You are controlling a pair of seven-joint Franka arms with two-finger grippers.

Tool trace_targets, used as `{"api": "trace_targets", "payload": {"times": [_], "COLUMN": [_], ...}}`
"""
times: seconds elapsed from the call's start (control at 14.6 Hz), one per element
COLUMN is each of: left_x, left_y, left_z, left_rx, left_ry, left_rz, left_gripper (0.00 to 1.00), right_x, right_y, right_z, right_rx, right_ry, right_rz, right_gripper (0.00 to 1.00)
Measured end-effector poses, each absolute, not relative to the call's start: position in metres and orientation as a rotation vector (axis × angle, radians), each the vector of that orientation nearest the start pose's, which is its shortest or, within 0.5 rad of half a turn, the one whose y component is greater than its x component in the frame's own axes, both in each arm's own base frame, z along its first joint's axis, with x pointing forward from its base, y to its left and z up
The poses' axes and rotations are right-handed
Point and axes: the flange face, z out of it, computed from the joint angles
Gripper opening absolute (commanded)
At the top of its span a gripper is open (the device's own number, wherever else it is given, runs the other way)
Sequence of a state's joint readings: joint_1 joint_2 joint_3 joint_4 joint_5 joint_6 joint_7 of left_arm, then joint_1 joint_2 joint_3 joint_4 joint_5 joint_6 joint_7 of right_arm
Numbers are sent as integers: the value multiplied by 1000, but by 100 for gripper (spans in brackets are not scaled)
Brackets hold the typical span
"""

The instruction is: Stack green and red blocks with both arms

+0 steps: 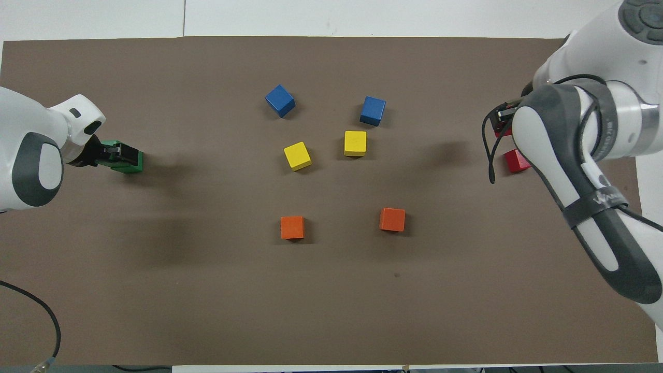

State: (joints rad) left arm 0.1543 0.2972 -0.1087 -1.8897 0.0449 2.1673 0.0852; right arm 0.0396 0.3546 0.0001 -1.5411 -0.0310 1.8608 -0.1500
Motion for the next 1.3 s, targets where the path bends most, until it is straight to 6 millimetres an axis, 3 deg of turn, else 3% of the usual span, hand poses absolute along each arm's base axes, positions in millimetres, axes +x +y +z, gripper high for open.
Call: {"api": "trace_targets", "payload": {"times": [0.21, 0.41, 0.69, 0.82, 1.03, 1.3], "left_x": [618, 611, 573, 551, 536, 536], "left_y": [34, 34, 26, 22, 16, 9], "left_z": [380, 441, 523, 554, 579, 592], "left_rx": [-3131, -3121, -3103, -3095, -3108, -3123], "left_ry": [92, 88, 91, 91, 92, 107], "left_rz": [24, 30, 35, 67, 97, 97], "left_gripper": [100, 100, 100, 100, 100, 100], "right_x": [647, 628, 613, 611, 611, 609], "right_y": [-15, -31, -44, -47, -47, -46], "right_z": [449, 430, 402, 397, 390, 375], "right_rx": [-3146, -3144, -3142, -3139, -3143, -3139], "right_ry": [-336, -324, -404, -427, -433, -433], "right_rz": [86, 92, 10, 5, -31, -13], "right_gripper": [0, 0, 0, 0, 0, 0]}}
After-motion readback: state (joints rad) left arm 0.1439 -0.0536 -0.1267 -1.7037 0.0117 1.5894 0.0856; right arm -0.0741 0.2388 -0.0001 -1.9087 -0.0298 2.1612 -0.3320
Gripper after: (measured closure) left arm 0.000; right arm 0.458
